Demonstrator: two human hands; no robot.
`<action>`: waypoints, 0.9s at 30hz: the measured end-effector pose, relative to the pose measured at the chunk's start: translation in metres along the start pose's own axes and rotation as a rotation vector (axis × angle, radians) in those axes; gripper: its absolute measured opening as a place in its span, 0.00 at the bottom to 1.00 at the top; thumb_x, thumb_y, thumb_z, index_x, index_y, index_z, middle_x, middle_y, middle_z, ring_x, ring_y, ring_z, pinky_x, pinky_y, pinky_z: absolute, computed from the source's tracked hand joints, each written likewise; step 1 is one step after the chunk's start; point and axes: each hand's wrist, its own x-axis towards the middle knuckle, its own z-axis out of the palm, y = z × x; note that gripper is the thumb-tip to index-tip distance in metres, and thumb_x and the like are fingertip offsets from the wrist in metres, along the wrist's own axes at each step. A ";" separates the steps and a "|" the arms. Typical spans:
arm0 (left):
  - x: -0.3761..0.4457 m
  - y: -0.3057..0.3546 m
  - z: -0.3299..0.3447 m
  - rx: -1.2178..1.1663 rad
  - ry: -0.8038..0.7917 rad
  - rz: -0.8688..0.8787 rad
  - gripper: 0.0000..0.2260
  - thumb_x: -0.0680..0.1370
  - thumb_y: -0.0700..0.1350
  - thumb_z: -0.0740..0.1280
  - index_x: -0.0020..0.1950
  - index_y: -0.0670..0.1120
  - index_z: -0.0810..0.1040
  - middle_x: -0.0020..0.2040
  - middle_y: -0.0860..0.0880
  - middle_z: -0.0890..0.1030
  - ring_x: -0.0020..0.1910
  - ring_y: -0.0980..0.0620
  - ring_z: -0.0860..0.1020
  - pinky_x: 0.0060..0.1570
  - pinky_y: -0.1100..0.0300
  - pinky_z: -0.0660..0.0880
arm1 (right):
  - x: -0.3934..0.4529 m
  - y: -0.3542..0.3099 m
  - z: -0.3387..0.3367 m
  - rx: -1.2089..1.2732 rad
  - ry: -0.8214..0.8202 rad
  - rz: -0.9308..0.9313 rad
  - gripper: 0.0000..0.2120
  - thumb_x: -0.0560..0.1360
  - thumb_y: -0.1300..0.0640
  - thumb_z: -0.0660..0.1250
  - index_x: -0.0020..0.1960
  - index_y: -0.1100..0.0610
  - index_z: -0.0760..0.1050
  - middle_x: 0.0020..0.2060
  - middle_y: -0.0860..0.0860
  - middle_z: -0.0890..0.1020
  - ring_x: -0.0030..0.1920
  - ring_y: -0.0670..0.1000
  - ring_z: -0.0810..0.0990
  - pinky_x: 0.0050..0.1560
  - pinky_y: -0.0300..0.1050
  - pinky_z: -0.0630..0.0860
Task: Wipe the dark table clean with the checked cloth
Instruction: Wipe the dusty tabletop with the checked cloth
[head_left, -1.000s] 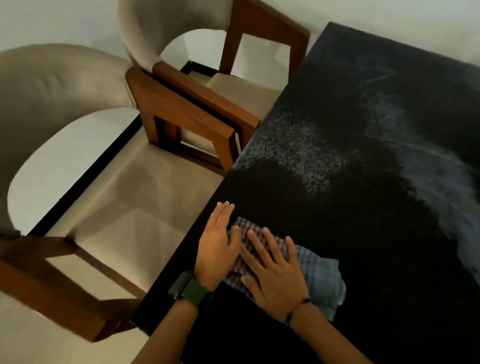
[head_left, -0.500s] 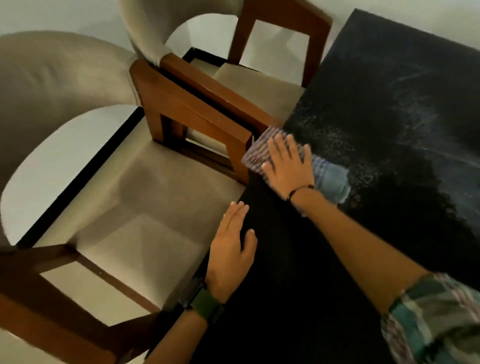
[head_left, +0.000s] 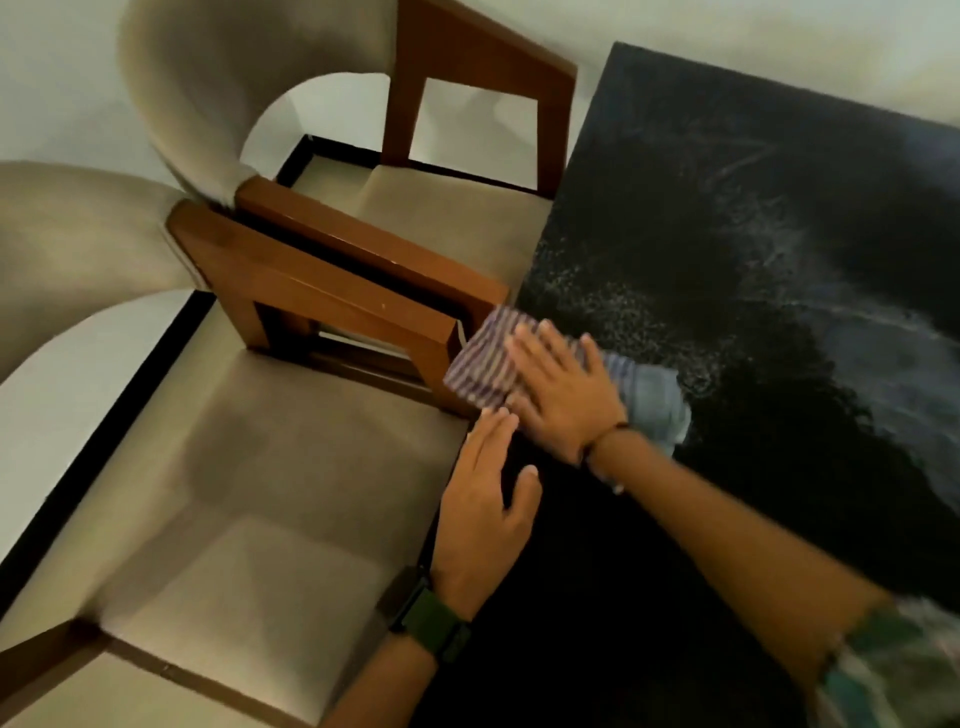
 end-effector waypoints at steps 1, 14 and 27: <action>-0.002 0.001 0.000 -0.010 0.003 -0.014 0.27 0.74 0.57 0.53 0.70 0.48 0.61 0.68 0.60 0.58 0.70 0.63 0.54 0.68 0.70 0.53 | 0.025 0.021 -0.002 0.002 0.014 0.060 0.32 0.76 0.38 0.36 0.77 0.48 0.42 0.77 0.47 0.44 0.76 0.50 0.39 0.73 0.59 0.40; 0.007 0.017 0.016 -0.084 -0.004 -0.056 0.27 0.73 0.60 0.53 0.70 0.51 0.59 0.66 0.61 0.59 0.69 0.63 0.55 0.69 0.67 0.54 | -0.115 -0.038 0.008 0.051 -0.101 -0.075 0.27 0.78 0.37 0.44 0.73 0.46 0.61 0.73 0.48 0.64 0.75 0.55 0.52 0.70 0.60 0.45; 0.022 0.035 0.056 -0.139 -0.107 -0.100 0.24 0.77 0.58 0.51 0.70 0.49 0.62 0.71 0.55 0.63 0.70 0.63 0.55 0.72 0.58 0.55 | 0.012 0.099 -0.001 0.093 0.003 0.226 0.29 0.79 0.39 0.43 0.77 0.46 0.42 0.77 0.46 0.43 0.76 0.50 0.38 0.73 0.60 0.38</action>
